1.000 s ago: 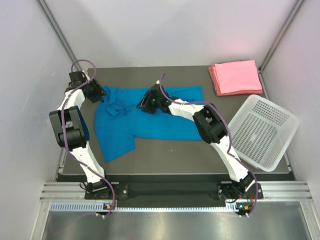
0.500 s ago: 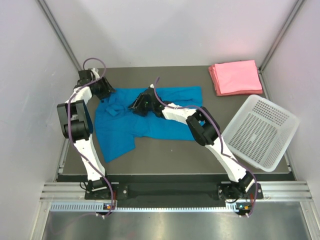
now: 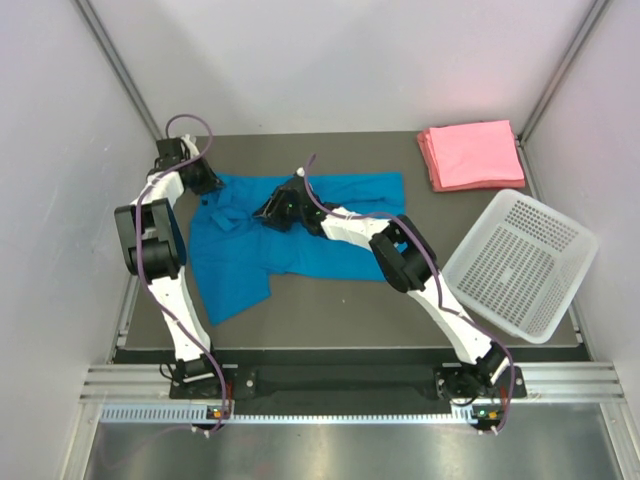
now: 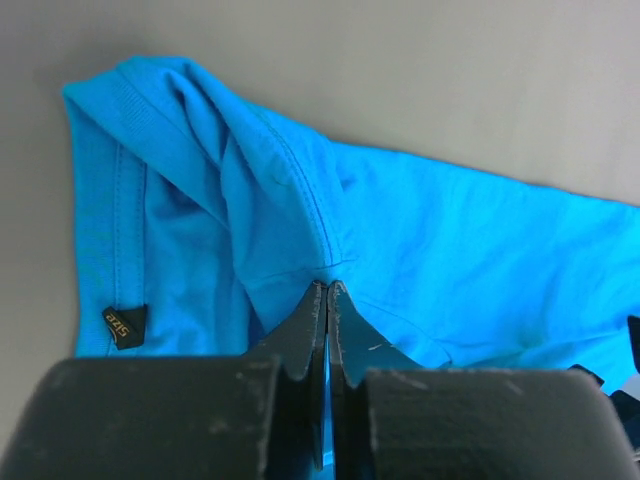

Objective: Fold and stack the t-shirts
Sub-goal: Fold the tshirt

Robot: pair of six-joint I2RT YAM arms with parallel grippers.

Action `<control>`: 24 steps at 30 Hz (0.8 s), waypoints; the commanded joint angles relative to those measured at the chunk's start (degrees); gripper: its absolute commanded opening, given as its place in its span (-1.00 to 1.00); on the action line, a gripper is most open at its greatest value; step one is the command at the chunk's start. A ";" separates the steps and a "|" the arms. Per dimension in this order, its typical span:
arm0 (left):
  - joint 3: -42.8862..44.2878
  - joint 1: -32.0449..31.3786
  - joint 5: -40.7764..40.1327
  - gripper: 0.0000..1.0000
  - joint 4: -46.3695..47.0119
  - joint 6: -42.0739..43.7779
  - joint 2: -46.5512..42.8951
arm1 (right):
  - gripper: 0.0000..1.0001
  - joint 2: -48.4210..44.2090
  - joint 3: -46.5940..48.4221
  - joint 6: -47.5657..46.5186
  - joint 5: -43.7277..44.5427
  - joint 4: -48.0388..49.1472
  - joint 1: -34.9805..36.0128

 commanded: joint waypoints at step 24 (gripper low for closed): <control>3.00 7.42 -0.17 -1.00 -0.17 -5.51 2.16 | -1.00 -1.42 -4.29 -2.54 3.85 4.14 1.64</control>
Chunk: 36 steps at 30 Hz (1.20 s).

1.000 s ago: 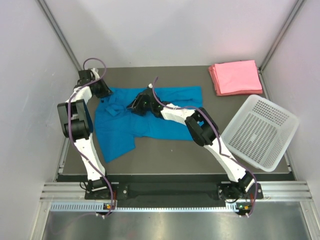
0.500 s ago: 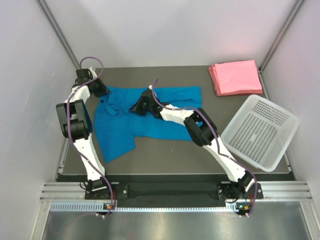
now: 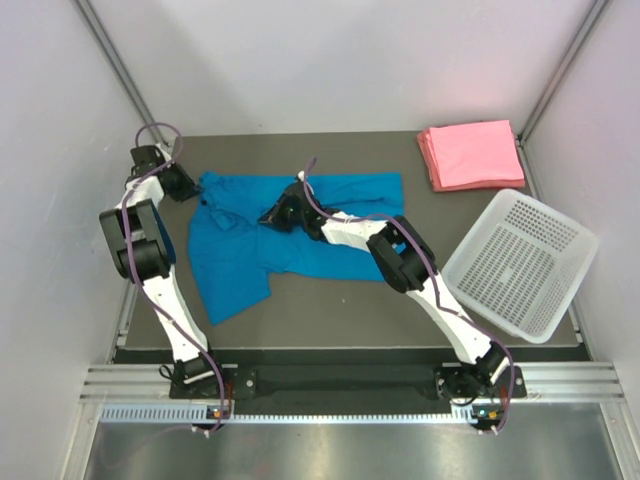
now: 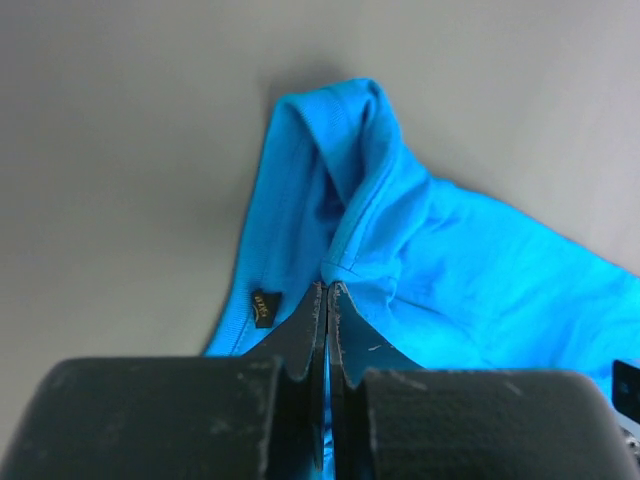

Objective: Fold and stack the t-shirts
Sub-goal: Fold the tshirt

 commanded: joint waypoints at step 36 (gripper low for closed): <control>17.36 -13.13 -22.69 0.04 -6.81 20.43 0.91 | -0.07 -21.02 -9.95 -50.29 0.27 -29.85 -27.60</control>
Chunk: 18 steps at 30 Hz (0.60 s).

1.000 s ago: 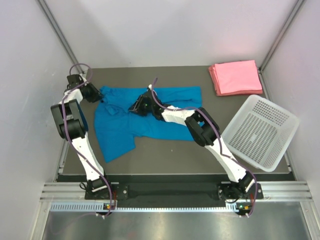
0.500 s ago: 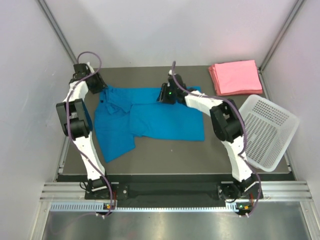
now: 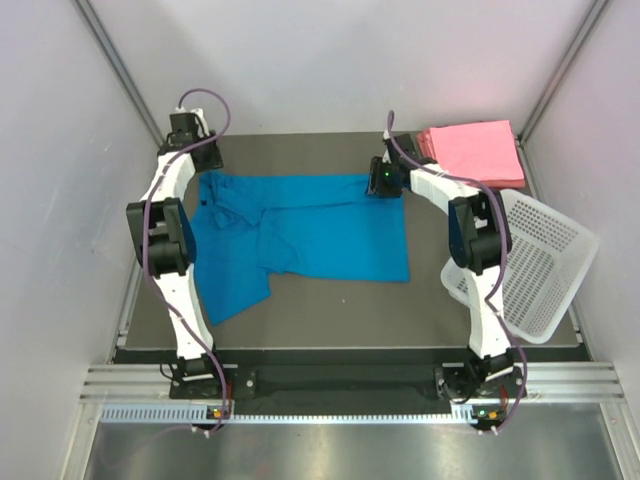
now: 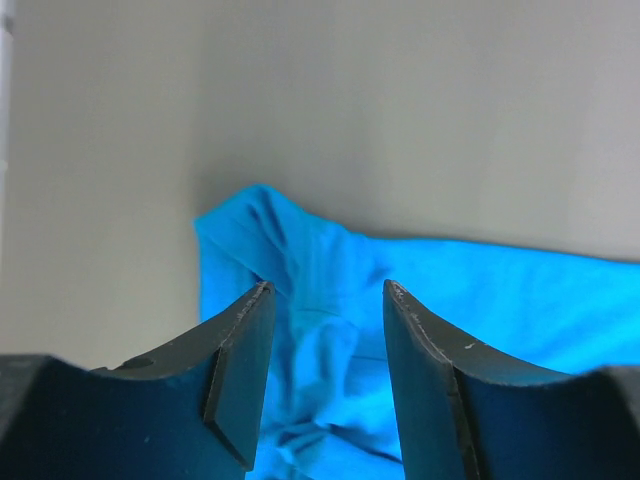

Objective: Fold and stack the t-shirts
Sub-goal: Fold the tshirt

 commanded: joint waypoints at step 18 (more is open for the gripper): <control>11.75 -2.59 -8.60 -0.01 -3.57 9.34 9.97 | -0.05 2.03 6.85 -7.25 5.53 0.88 -6.87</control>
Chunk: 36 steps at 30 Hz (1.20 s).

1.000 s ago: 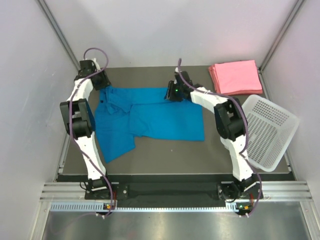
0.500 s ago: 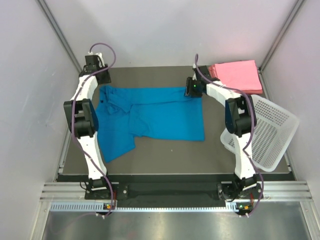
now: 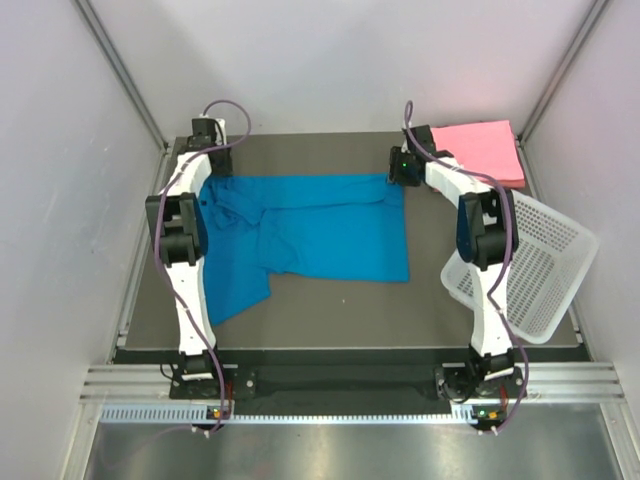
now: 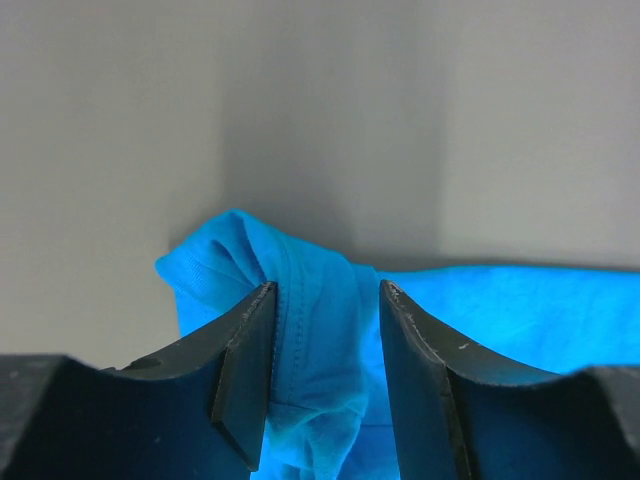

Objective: Fold and stack the t-shirts
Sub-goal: Fold the tshirt

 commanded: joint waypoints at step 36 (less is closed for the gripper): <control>1.33 10.70 13.92 -1.00 6.17 -20.94 -1.43 | -1.00 2.24 0.82 2.73 1.58 5.73 -4.97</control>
